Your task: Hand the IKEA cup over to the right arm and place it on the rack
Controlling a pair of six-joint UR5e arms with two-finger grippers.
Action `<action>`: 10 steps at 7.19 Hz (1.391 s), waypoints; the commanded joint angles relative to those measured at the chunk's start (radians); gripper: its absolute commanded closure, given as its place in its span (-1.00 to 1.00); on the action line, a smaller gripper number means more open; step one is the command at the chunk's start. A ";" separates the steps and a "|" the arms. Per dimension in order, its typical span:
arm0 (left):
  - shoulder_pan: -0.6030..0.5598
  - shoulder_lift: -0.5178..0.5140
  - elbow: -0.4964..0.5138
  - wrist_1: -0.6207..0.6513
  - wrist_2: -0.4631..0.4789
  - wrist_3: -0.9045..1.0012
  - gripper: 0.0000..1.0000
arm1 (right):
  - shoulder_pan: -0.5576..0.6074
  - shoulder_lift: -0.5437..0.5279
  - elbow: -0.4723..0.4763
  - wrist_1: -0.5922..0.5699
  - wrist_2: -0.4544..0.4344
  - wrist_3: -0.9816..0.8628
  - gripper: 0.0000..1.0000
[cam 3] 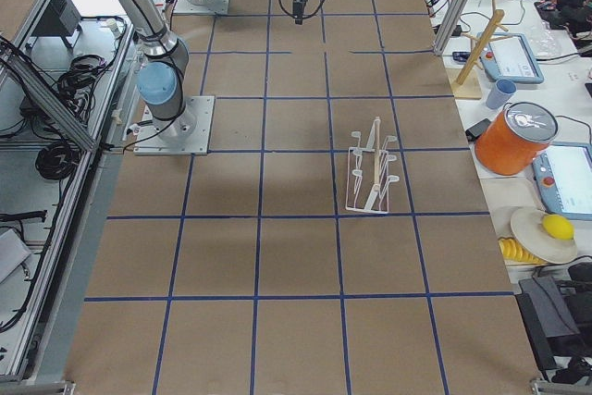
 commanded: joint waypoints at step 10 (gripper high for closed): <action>-0.002 -0.053 -0.017 0.005 0.012 0.007 1.00 | -0.034 0.100 0.002 -0.045 0.672 0.467 -1.00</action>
